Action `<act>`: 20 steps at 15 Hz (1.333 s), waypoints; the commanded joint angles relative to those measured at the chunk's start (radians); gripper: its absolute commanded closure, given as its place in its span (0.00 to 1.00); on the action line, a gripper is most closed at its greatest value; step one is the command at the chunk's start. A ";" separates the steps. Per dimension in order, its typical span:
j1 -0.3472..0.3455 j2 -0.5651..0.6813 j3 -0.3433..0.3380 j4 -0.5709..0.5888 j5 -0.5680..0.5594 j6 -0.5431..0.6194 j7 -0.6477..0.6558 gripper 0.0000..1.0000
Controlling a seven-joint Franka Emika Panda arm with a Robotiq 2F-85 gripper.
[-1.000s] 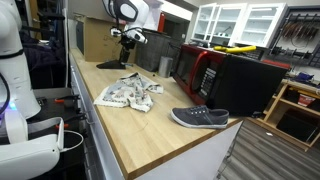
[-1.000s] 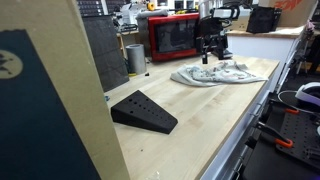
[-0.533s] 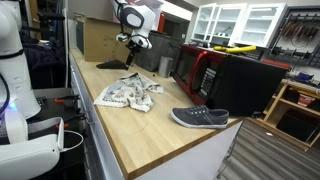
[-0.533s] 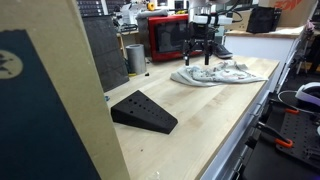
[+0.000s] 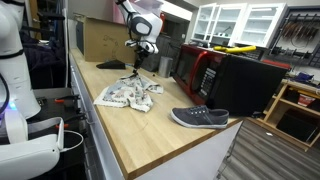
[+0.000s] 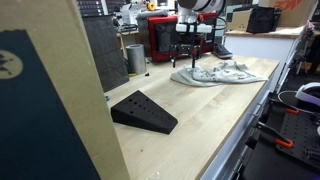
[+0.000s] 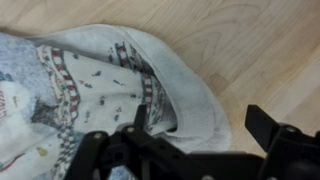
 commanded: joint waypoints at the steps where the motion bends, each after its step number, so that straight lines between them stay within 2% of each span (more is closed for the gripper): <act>1: 0.020 0.067 -0.018 0.069 0.009 0.035 0.061 0.00; 8: 0.008 0.140 -0.050 0.147 0.003 0.043 0.071 0.01; 9: 0.006 0.145 -0.056 0.154 -0.001 0.028 0.070 0.03; 10: 0.004 0.148 -0.060 0.157 0.000 0.019 0.067 0.00; 16: -0.005 0.155 -0.078 0.149 0.000 -0.041 0.064 0.00; 17: -0.007 0.158 -0.082 0.152 -0.001 -0.058 0.066 0.06; 18: -0.009 0.162 -0.085 0.154 0.000 -0.067 0.063 0.27; 20: -0.016 0.169 -0.089 0.162 0.005 -0.090 0.064 0.32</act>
